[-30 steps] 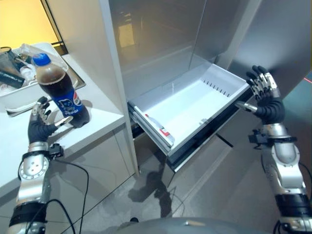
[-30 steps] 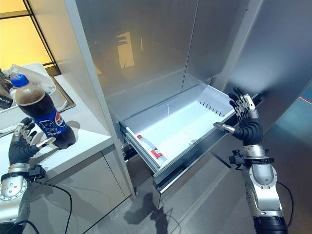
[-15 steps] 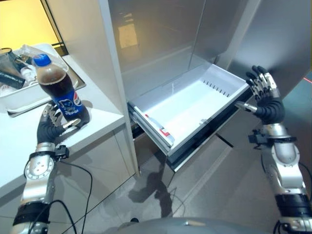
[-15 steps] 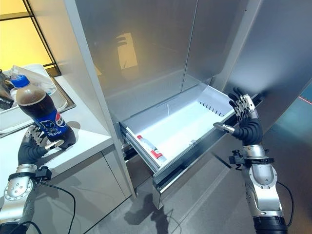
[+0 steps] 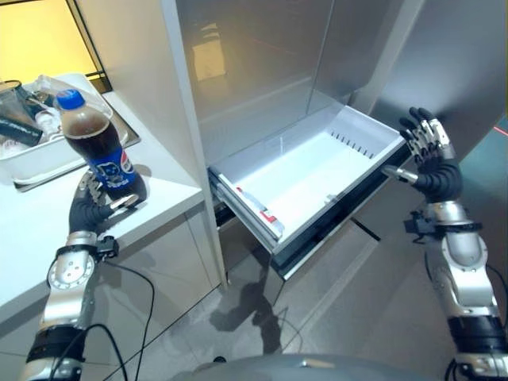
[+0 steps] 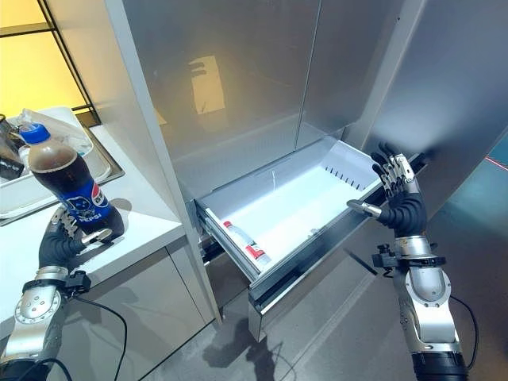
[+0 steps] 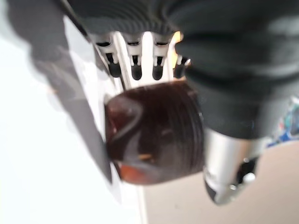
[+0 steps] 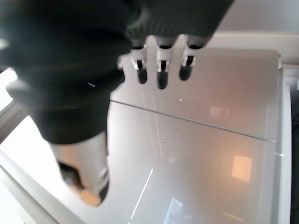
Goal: Take the drinks into the refrigerator
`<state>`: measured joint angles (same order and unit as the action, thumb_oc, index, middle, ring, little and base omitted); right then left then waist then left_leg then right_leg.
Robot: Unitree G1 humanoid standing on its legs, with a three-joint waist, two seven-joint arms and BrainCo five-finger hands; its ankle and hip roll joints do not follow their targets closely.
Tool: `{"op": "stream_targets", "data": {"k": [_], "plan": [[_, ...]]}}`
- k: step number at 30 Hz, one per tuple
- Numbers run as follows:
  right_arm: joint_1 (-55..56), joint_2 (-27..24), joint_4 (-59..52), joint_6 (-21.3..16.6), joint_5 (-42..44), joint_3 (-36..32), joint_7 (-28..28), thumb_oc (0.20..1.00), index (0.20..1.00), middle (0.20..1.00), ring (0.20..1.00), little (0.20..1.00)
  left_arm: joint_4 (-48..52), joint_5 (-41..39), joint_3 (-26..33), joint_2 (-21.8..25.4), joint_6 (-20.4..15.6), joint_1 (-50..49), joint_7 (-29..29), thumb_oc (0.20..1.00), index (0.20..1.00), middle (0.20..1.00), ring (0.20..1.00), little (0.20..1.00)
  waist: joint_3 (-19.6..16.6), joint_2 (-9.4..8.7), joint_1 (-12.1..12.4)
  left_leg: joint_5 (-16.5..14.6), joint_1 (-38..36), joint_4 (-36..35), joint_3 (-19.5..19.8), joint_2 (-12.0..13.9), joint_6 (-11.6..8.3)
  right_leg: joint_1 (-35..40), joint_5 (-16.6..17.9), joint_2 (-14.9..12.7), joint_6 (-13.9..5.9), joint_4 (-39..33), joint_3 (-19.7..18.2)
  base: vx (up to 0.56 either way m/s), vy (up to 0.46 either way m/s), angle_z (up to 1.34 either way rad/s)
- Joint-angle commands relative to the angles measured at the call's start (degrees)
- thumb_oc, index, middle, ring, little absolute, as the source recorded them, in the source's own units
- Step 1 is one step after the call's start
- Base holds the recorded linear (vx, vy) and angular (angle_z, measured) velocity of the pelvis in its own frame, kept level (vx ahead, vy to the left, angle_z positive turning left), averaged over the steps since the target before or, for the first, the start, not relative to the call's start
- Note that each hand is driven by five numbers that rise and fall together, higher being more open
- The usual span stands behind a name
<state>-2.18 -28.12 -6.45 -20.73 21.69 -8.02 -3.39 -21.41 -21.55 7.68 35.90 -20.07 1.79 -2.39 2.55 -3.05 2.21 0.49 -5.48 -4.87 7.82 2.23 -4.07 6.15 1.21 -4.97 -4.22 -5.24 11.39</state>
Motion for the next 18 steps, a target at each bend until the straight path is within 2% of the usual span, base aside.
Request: {"op": "stream_targets", "data": {"k": [1,16,17,18], "plan": [[-3.6,-1.8,-2.9,-1.3,1.8,-0.2,-0.5,1.0,1.0,1.0,1.0,1.0,-5.1,-1.5,0.1,2.0,-1.2,8.7,-0.9,1.0,1.0,1.0,1.0,1.0,0.3,-0.38,-2.3,-3.2,0.1,0.3,2.5,-2.6,4.56,-0.1,-5.1,1.2,0.87,6.0,1.0,0.0,0.0,0.0],[-3.6,-2.1,-2.6,-0.8,2.5,1.4,-1.0,1.0,1.0,1.0,1.0,1.0,-8.4,-0.7,-2.7,4.3,-0.3,14.6,-2.0,1.0,1.0,1.0,1.0,1.0,-0.2,-0.5,-3.4,-3.5,-0.5,0.1,1.7,-2.4,4.36,-0.1,-4.9,1.5,0.77,5.8,0.0,0.0,0.002,-0.02],[-3.6,-2.1,-2.7,-0.8,2.4,1.5,-1.0,1.0,1.0,1.0,1.0,1.0,-8.5,-0.3,-2.7,4.4,-0.2,14.9,-2.3,0.95,0.95,0.95,0.95,0.95,-0.2,-0.49,-3.4,-3.5,-0.6,0.0,1.7,-2.4,4.36,-0.1,-4.9,1.5,0.75,5.8,0.0,0.01,0.008,-0.05],[-3.6,-2.1,-2.7,-0.8,2.4,1.5,-1.0,1.0,1.0,1.0,1.0,1.0,-8.5,-0.3,-2.7,4.4,-0.2,14.9,-2.3,0.95,0.95,0.95,0.95,0.95,-0.2,-0.49,-3.4,-3.5,-0.6,0.0,1.7,-2.4,4.36,-0.1,-4.9,1.5,0.75,5.8,0.0,0.0,0.006,-0.07]]}}
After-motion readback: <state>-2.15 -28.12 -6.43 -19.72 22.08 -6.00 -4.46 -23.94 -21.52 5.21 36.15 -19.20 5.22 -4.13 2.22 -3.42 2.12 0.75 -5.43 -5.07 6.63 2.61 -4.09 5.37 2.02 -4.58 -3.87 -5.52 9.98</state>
